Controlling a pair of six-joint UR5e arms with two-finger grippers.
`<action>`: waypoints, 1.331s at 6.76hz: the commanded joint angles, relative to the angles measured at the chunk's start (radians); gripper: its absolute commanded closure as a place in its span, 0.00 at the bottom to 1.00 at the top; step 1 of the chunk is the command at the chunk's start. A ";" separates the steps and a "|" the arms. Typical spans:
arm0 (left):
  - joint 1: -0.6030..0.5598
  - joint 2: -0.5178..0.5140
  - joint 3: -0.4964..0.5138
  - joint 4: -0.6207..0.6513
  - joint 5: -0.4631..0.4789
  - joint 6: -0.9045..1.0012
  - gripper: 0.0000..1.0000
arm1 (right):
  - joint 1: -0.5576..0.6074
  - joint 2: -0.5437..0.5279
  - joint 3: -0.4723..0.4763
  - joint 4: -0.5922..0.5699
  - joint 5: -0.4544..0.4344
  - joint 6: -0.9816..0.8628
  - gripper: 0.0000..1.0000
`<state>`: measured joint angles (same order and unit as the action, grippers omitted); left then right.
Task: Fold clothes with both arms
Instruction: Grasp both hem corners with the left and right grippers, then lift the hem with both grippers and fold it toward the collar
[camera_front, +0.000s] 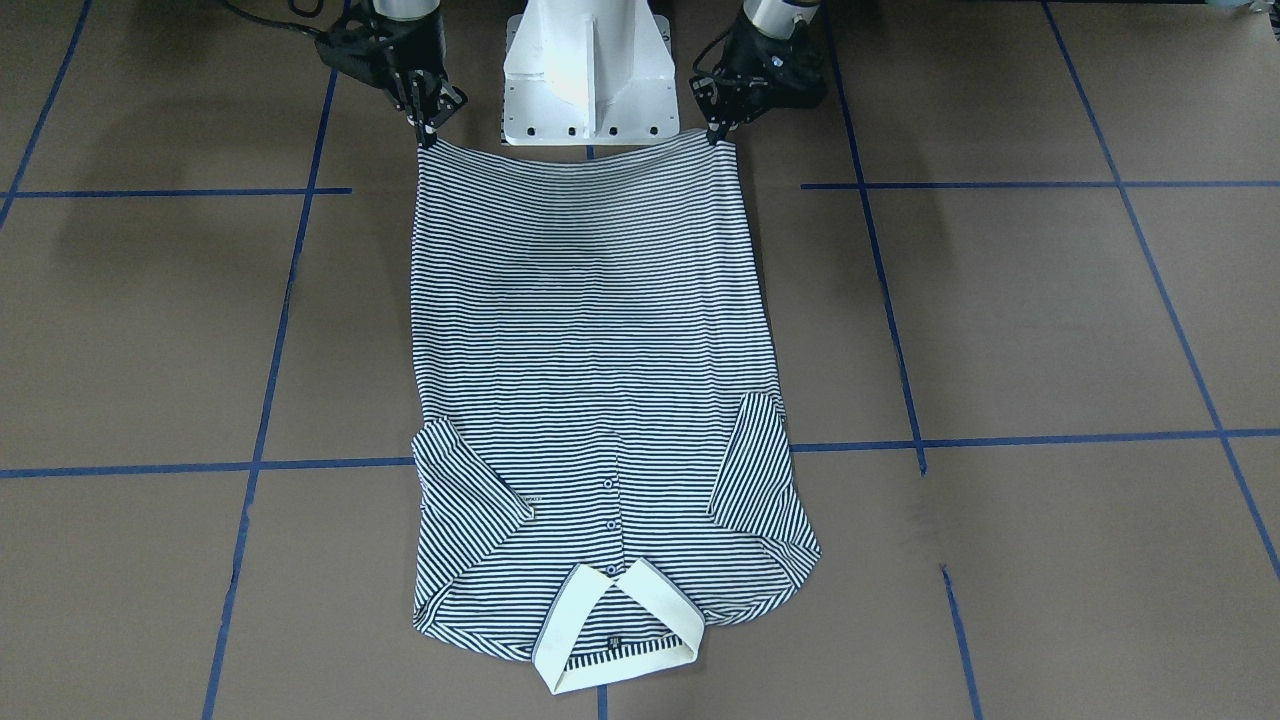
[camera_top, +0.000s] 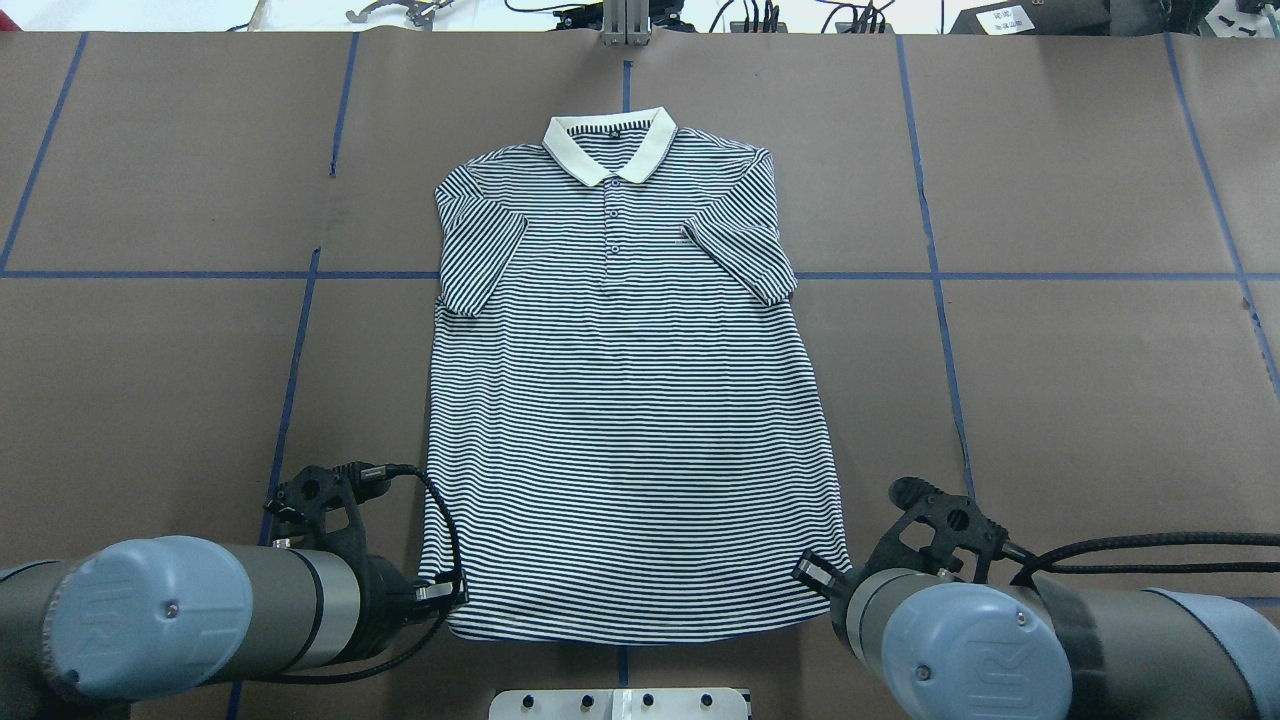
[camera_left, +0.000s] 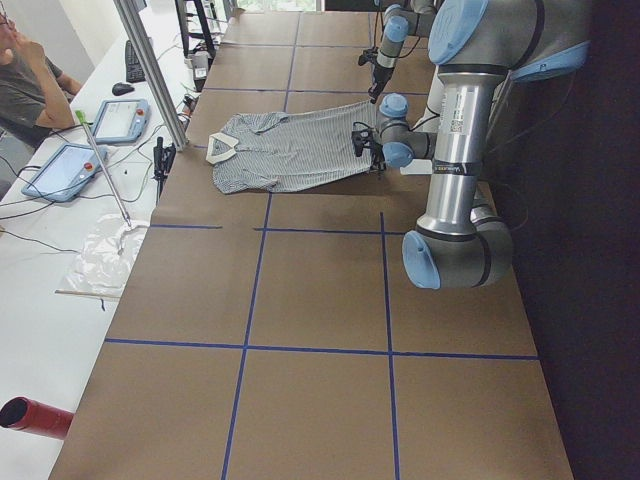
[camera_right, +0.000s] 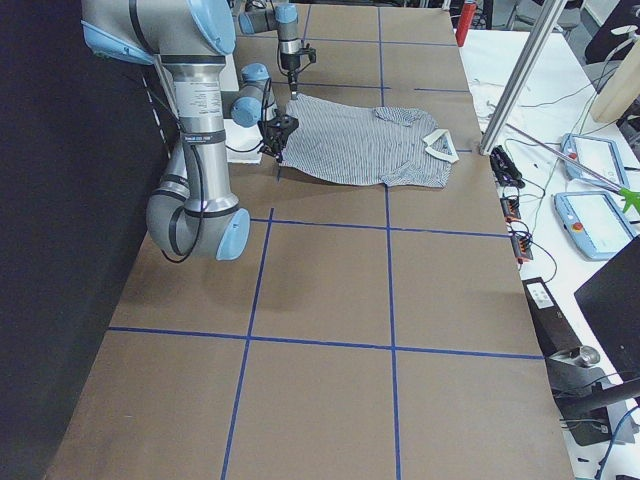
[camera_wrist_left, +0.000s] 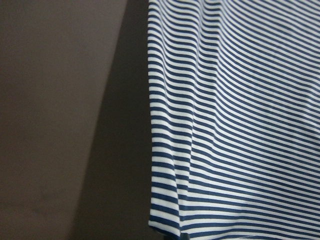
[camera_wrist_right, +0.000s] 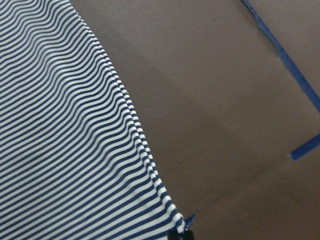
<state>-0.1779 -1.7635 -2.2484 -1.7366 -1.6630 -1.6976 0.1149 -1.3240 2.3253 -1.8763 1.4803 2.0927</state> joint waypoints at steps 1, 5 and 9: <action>-0.047 -0.055 -0.006 0.081 0.005 0.034 1.00 | 0.121 0.096 -0.013 -0.055 -0.012 -0.008 1.00; -0.429 -0.300 0.436 -0.010 0.052 0.412 1.00 | 0.460 0.297 -0.469 0.172 0.059 -0.365 1.00; -0.534 -0.455 0.912 -0.336 0.147 0.479 1.00 | 0.620 0.529 -0.996 0.461 0.189 -0.433 1.00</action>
<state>-0.6896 -2.2008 -1.4389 -1.9873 -1.5369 -1.2607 0.7030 -0.8339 1.4341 -1.4767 1.6520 1.6805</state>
